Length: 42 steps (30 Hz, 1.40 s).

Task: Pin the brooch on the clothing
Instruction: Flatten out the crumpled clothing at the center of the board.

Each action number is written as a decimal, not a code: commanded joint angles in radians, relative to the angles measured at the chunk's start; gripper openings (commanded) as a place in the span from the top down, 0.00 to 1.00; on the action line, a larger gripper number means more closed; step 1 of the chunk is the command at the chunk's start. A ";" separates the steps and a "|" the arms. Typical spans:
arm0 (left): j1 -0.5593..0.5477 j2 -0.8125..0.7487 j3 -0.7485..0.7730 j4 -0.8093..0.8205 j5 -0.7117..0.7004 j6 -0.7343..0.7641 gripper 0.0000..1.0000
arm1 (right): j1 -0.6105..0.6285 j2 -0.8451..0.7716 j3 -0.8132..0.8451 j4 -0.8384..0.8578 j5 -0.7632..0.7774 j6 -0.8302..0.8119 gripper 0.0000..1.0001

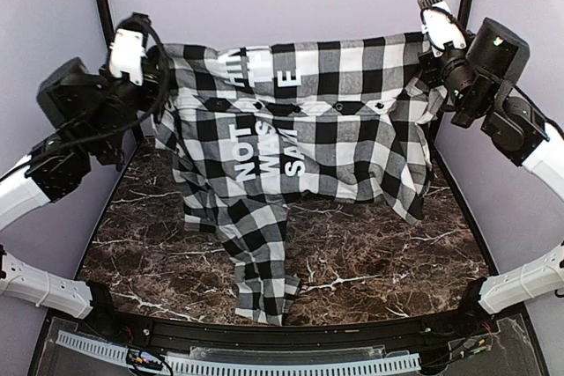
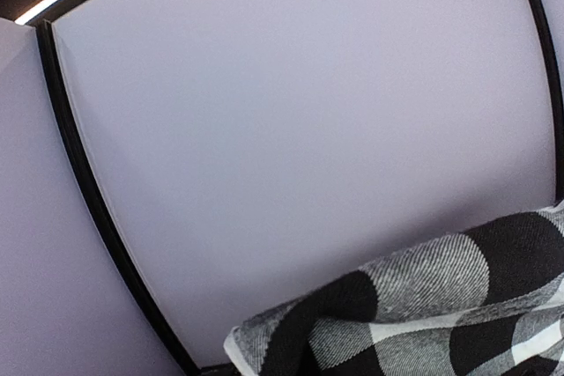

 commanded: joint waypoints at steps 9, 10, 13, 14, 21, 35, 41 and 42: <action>0.177 0.350 -0.271 -0.346 0.067 -0.595 0.99 | -0.336 0.097 -0.274 -0.461 -0.193 0.635 1.00; 0.177 0.376 -0.271 -0.333 0.052 -0.610 0.99 | -0.344 0.119 -0.288 -0.471 -0.202 0.665 1.00; 0.179 0.434 -0.279 -0.331 0.030 -0.653 0.99 | -0.345 0.122 -0.311 -0.483 -0.242 0.718 1.00; 0.179 0.428 -0.287 -0.327 0.036 -0.672 0.99 | -0.345 0.106 -0.318 -0.481 -0.258 0.726 1.00; 0.174 0.134 -0.391 -0.311 0.124 -0.736 0.99 | -0.285 -0.120 -0.313 -0.527 -0.386 0.745 1.00; 0.048 -0.291 -0.335 -0.612 0.058 -0.817 0.98 | -0.161 -0.288 -0.216 -0.811 -0.433 0.906 0.95; 0.065 0.003 -0.309 -0.574 -0.059 -0.813 0.98 | -0.187 0.010 -0.242 -0.732 -0.323 0.876 0.92; 0.092 0.089 -0.294 -0.569 -0.048 -0.817 0.98 | -0.205 0.079 -0.238 -0.716 -0.328 0.867 0.92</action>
